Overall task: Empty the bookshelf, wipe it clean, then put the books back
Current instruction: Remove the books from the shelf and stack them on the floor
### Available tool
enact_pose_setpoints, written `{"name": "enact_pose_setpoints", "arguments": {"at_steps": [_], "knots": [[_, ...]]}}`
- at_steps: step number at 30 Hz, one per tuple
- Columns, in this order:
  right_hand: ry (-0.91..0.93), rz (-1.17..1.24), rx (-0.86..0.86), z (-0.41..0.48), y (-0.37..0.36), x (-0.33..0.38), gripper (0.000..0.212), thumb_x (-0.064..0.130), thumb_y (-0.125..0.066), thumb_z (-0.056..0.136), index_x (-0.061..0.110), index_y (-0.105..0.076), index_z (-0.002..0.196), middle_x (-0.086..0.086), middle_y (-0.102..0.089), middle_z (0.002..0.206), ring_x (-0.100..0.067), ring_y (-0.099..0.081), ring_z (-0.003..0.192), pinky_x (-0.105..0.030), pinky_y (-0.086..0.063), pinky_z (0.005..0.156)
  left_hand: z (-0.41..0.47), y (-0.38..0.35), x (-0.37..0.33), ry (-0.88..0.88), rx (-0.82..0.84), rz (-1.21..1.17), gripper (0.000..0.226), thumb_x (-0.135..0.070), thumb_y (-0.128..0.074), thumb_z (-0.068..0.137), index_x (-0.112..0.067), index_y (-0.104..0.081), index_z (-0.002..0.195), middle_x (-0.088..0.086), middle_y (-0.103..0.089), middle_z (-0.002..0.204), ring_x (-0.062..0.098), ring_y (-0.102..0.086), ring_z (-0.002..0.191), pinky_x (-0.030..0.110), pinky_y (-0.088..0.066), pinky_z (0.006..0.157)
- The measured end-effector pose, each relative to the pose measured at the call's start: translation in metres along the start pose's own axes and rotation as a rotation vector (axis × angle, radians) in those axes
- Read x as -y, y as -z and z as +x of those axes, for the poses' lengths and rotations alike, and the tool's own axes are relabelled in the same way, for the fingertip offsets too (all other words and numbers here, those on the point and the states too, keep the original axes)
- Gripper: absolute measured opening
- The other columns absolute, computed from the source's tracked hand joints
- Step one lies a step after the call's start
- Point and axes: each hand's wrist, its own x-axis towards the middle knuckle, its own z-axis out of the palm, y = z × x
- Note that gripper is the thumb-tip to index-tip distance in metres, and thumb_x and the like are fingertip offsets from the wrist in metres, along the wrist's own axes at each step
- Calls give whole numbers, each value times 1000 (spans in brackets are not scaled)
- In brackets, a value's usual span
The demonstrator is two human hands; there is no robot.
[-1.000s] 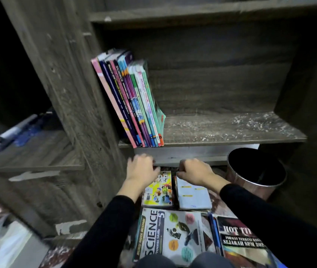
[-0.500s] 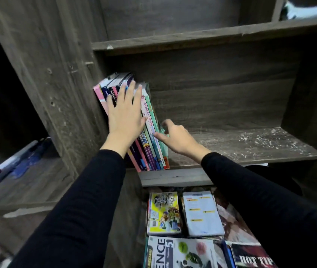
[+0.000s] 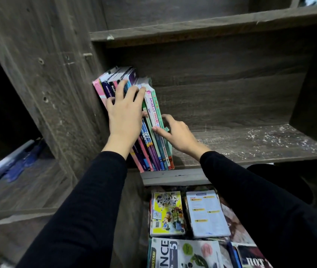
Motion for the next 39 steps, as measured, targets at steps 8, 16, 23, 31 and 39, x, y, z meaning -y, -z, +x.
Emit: {"name": "enact_pose_setpoints", "arguments": {"at_steps": [8,16,23,31,39], "knots": [[28,-111,5,1,-3,2,59,51,-43,96,10,-36,138,-10,-63,121,-27,-62,102,-43,-52,82,2,2,4,-5,-20,-38,62,-28,-70,82,-15,-46,137,5,-52,133,30,-27,138,46,-39,90],[-10,-60,-8,1,-4,1,50,42,-48,96,9,-41,133,-9,-63,117,-28,-62,99,-43,-51,83,1,2,3,5,-37,-87,57,-24,-70,80,-14,-50,133,4,-53,132,30,-26,138,46,-38,90],[-49,39,-27,-1,-9,5,56,27,-61,89,8,-37,135,-9,-62,117,-25,-61,102,-40,-49,88,0,2,1,19,-23,-104,57,-25,-68,83,-15,-49,135,3,-51,135,28,-23,140,45,-35,95],[-108,37,-59,-8,-9,14,44,25,-59,87,6,-43,123,-14,-63,103,-31,-60,88,-37,-50,73,-4,9,6,-19,-3,-176,47,-30,-52,94,-12,-47,138,4,-49,139,26,-20,142,44,-37,100],[-120,332,-55,-44,-6,4,52,55,-59,86,27,-57,129,-2,-65,122,-19,-60,109,-43,-48,95,-39,13,-11,232,131,-820,91,-77,-10,79,-22,-20,150,-7,-16,157,11,-1,146,39,-5,118]]}}
